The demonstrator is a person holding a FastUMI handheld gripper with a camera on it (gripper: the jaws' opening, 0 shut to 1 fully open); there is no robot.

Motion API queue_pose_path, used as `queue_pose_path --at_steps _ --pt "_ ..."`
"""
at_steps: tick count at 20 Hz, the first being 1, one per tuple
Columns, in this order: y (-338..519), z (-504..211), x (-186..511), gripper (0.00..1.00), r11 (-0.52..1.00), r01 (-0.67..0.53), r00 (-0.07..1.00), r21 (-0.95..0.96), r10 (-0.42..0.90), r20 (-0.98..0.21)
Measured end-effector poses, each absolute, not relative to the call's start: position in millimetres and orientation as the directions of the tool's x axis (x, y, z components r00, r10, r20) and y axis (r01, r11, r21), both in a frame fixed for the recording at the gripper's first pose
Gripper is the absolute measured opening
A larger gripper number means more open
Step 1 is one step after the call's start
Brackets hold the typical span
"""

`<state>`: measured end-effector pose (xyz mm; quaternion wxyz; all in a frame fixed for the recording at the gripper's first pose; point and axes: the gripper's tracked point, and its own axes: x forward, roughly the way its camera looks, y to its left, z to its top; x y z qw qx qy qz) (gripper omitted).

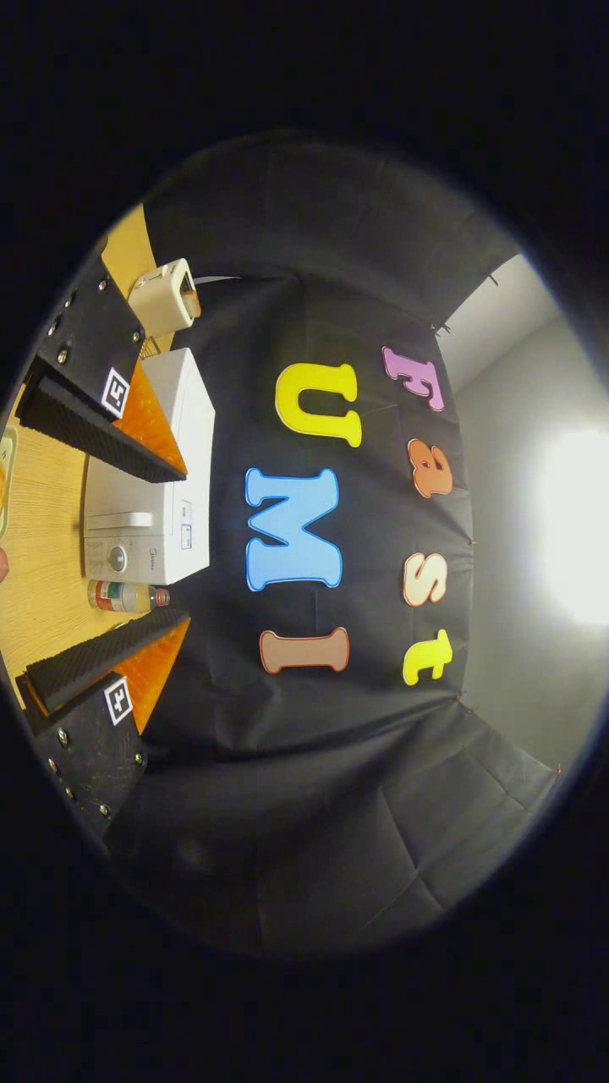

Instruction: Open the microwave, put the food inside, and close the microwave door.

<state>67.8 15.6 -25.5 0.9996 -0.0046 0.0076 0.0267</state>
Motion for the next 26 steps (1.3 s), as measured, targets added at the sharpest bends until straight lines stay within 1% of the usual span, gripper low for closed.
queue_pose_path --at_steps 2,7,12,16,20,26 --pt "24 -32 83 0.96 0.998 -0.067 0.998 -0.009 0.067 -0.013" --pt "37 -66 129 0.95 0.996 -0.089 0.995 -0.013 0.088 -0.051" --pt "34 -116 181 0.95 0.993 -0.109 0.986 -0.046 0.102 -0.135" --pt "35 -159 212 0.96 0.991 -0.126 0.97 -0.036 0.115 -0.213" --pt "39 -200 231 0.96 0.989 -0.145 0.949 -0.039 0.128 -0.287" --pt "43 -245 249 0.96 0.991 -0.132 0.918 0.014 0.128 -0.376"
